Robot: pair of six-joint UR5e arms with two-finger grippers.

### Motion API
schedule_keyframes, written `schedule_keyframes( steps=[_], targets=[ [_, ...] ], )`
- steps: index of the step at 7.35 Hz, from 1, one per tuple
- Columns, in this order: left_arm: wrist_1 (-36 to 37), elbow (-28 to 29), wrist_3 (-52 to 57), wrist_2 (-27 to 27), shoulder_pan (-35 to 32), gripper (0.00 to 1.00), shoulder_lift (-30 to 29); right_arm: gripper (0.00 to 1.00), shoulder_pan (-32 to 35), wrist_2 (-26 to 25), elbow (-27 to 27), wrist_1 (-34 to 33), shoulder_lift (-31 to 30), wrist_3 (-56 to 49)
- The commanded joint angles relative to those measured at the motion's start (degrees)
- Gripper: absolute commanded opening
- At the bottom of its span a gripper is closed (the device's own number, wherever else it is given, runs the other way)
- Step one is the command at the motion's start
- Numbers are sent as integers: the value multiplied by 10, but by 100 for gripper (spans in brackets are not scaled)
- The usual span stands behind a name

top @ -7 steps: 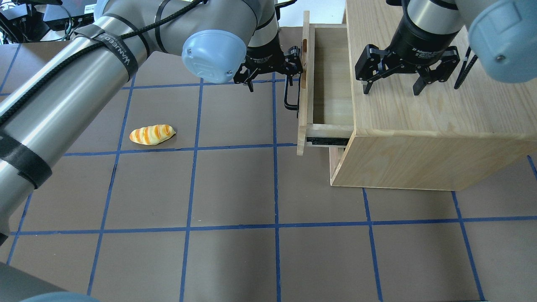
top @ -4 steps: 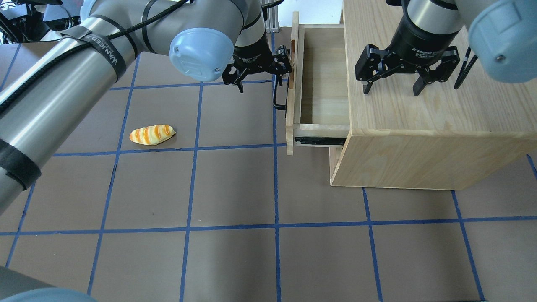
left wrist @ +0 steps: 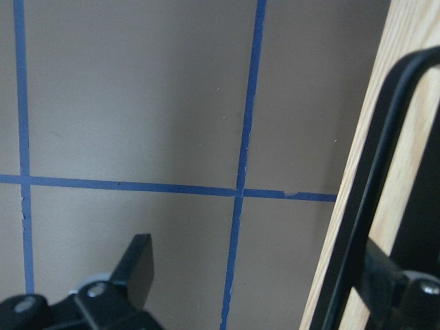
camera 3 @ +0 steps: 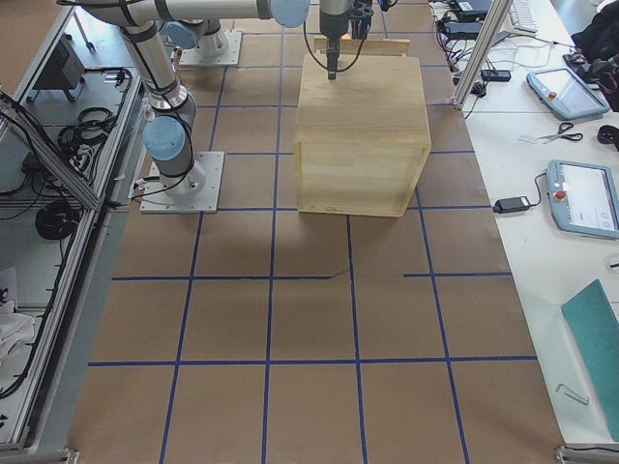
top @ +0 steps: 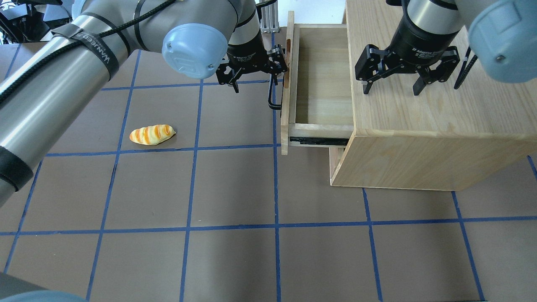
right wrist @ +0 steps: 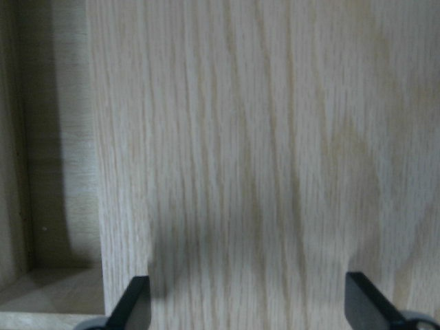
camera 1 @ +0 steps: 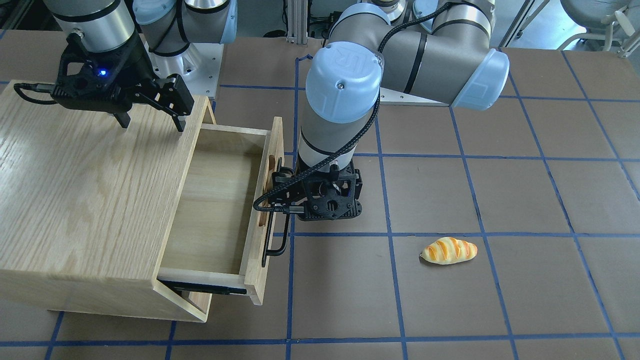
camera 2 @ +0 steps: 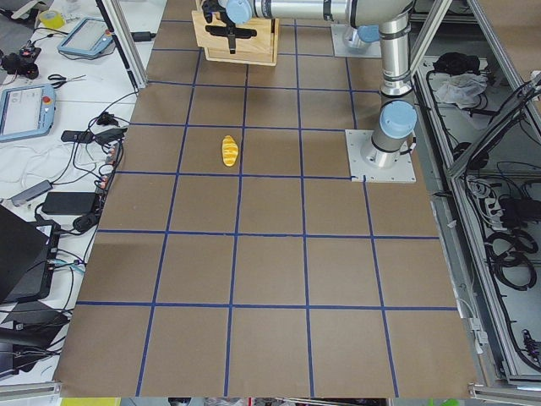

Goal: Open upper drawer
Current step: 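Keep pulling the drawer farther open with the left gripper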

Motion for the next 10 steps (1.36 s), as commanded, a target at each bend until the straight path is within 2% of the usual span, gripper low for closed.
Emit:
schedule_keyframes(
  steps=[1,10],
  targets=[
    [-13,2,-2,0,1,100,10,100,0,0,0,0,0,0],
    [-27,-5,7,23,23,100,19,100,0,1,0,0,0,0]
  ],
)
